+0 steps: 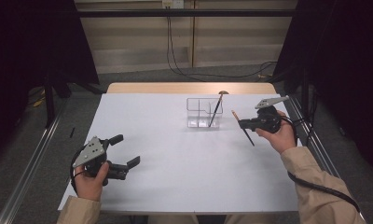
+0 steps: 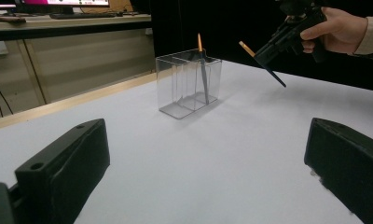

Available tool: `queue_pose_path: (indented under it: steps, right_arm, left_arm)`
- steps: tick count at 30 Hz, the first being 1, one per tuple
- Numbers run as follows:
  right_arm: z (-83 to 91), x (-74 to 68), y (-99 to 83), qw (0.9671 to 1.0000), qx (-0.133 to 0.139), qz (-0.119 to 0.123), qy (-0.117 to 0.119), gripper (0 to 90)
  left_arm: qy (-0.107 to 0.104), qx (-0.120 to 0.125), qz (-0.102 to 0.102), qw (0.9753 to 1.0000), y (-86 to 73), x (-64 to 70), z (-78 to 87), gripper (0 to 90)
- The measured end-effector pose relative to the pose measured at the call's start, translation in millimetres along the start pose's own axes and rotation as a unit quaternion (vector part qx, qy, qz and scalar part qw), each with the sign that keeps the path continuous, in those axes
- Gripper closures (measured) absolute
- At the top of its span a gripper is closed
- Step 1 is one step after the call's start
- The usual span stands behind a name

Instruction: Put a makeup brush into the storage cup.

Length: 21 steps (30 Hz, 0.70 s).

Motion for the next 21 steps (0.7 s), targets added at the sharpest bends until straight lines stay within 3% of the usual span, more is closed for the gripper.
queue_pose_path:
  steps: [4,11,21]
  right_arm:
    - [4.1,1.8,0.9,0.9991,0.039,-0.012,-0.007,83.6]
    - [10.2,3.2,1.1,0.9922,0.115,-0.040,-0.026,83.6]
    - [12.6,-0.6,4.8,0.9827,0.174,-0.048,-0.040,83.7]
  left_arm:
    - [-0.001,-0.002,-0.002,1.0000,-0.2,-0.1,-0.1,0.0]
    - [-0.001,-0.002,-0.001,1.0000,-0.5,-0.2,-0.1,0.0]
    - [-0.001,-0.002,-0.002,1.0000,-0.5,-0.4,-0.3,0.0]
Point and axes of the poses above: each handheld gripper's, and its own axes: z roughly backward along the jaws, y roughly out of its top, x roughly to its right, the point moved 3 cm from there along -z, roughly forward along the jaws, and after that the axes turned 1 degree about x, right-handed, at the moved point
